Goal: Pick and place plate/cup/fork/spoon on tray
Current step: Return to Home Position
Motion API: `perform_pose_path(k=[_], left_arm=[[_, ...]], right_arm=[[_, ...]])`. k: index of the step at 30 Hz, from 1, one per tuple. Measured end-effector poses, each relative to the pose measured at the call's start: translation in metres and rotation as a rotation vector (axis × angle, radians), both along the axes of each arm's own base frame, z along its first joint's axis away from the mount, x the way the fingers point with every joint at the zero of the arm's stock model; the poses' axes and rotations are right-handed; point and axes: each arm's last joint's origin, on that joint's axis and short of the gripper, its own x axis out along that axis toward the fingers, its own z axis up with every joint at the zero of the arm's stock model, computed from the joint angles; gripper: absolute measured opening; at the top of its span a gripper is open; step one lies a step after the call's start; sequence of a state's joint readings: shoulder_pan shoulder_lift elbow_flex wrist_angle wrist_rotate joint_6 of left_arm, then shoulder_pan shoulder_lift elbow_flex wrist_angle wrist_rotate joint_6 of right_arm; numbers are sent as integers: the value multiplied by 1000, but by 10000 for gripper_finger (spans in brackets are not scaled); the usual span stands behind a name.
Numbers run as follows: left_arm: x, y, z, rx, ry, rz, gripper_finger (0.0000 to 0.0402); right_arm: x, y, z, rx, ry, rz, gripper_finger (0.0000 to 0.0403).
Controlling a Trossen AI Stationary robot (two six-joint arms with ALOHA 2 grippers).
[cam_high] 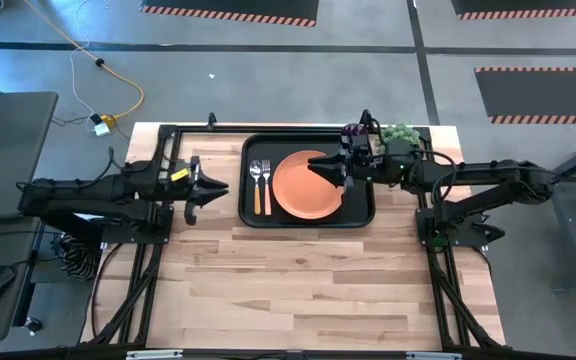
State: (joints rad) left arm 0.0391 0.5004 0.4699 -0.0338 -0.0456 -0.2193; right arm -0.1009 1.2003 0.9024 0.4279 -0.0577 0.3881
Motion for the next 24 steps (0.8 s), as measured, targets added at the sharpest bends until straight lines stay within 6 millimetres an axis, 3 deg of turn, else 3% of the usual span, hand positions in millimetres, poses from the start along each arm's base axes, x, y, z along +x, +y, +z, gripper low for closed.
perform_pose_path(k=[6,11,24], left_arm=[[-30,0,-13,-3,-120,25,64],[-44,0,-36,-7,-177,50,64],[-36,0,-101,-29,-126,53,64]], right_arm=[[0,-1,0,37,-5,4,80],[0,-3,1,65,-16,-1,80],[-4,-3,7,53,-60,-15,80]])
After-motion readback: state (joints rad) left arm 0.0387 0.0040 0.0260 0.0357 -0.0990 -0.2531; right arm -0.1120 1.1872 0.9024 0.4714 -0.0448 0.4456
